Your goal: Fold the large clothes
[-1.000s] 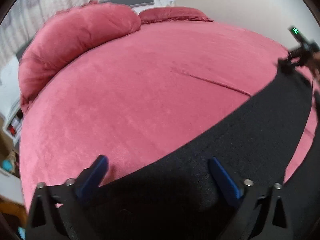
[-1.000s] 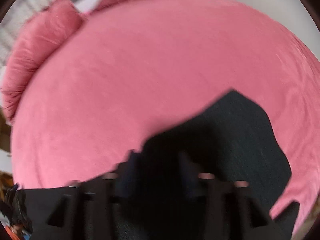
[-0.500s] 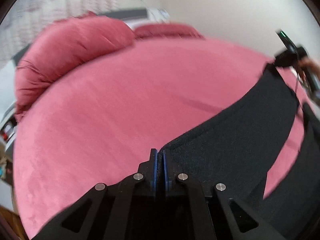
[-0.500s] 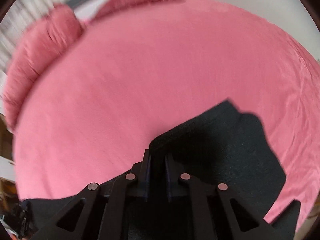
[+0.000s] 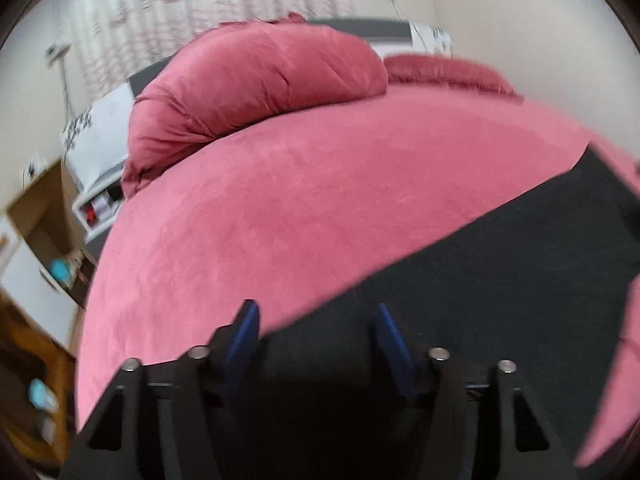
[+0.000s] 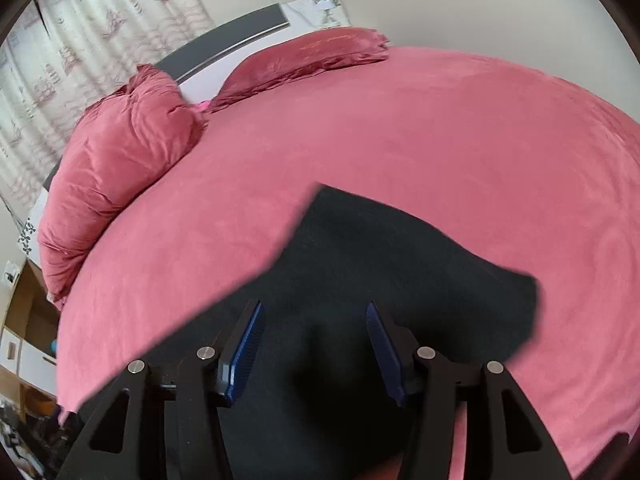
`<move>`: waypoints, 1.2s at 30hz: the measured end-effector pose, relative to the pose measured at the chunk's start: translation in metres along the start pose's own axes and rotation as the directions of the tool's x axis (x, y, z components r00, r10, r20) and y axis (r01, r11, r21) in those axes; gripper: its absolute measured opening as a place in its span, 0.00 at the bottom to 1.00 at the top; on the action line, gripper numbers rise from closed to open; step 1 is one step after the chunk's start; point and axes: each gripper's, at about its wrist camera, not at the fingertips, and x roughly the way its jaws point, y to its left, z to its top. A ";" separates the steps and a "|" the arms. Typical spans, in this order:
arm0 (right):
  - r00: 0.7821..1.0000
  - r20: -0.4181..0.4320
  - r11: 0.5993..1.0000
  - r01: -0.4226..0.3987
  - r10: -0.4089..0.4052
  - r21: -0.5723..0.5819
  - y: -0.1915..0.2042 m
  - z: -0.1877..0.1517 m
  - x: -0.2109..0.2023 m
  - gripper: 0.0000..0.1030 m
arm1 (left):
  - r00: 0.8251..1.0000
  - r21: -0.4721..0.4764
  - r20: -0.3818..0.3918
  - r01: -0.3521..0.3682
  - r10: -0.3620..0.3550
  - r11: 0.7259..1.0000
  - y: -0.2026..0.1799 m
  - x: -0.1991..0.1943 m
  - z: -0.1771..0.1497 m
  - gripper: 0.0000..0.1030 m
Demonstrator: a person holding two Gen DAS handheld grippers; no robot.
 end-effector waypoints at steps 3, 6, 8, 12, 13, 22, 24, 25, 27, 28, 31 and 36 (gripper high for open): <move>1.000 0.014 0.994 0.007 -0.009 0.113 -0.057 -0.025 -0.018 0.53 | 0.987 -0.041 0.062 0.154 -0.151 0.987 -0.017 -0.040 -0.029 0.88; 0.997 -0.042 0.938 -0.044 0.062 0.343 -0.121 -0.055 -0.022 0.54 | 0.974 0.043 0.023 0.225 -0.226 0.973 -0.050 -0.059 -0.060 0.90; 0.990 -0.028 0.873 -0.107 0.137 0.476 -0.152 -0.060 -0.014 0.54 | 0.970 0.089 -0.049 0.243 -0.240 0.966 -0.069 -0.054 -0.076 0.90; 0.960 0.078 0.779 -0.265 0.269 0.569 -0.173 -0.051 -0.010 0.54 | 0.967 0.056 -0.094 0.241 -0.236 0.969 -0.080 -0.055 -0.096 0.90; 0.951 0.075 0.767 -0.289 0.301 0.573 -0.172 -0.043 0.000 0.54 | 0.965 0.048 -0.096 0.248 -0.243 0.968 -0.079 -0.056 -0.097 0.90; 0.950 0.142 0.674 -0.299 0.279 0.676 -0.157 0.011 0.058 0.09 | 0.957 -0.015 -0.085 0.277 -0.278 0.961 -0.069 -0.064 -0.113 0.90; 0.942 0.204 0.725 -0.335 0.266 0.602 -0.153 0.025 0.031 0.08 | 0.954 -0.033 -0.076 0.289 -0.291 0.957 -0.064 -0.072 -0.118 0.90; 0.935 0.234 0.743 -0.353 0.265 0.568 -0.145 0.035 0.027 0.08 | 0.951 -0.039 -0.071 0.298 -0.300 0.954 -0.062 -0.073 -0.119 0.90; 0.916 0.300 0.799 -0.385 0.268 0.462 -0.137 0.039 -0.012 0.08 | 0.947 -0.045 -0.067 0.313 -0.315 0.949 -0.059 -0.078 -0.122 0.90; 0.913 0.327 0.844 -0.367 0.245 0.391 -0.132 0.036 -0.037 0.08 | 0.946 -0.045 -0.068 0.316 -0.318 0.948 -0.057 -0.082 -0.125 0.90; 0.931 0.331 0.906 -0.268 0.157 0.326 -0.143 0.009 -0.077 0.08 | 0.941 -0.015 -0.075 0.331 -0.331 0.944 -0.058 -0.096 -0.135 0.91; 0.999 -0.031 0.911 0.025 -0.013 0.411 -0.192 -0.034 -0.025 0.32 | 0.939 0.015 -0.099 0.333 -0.330 0.943 -0.060 -0.108 -0.147 0.91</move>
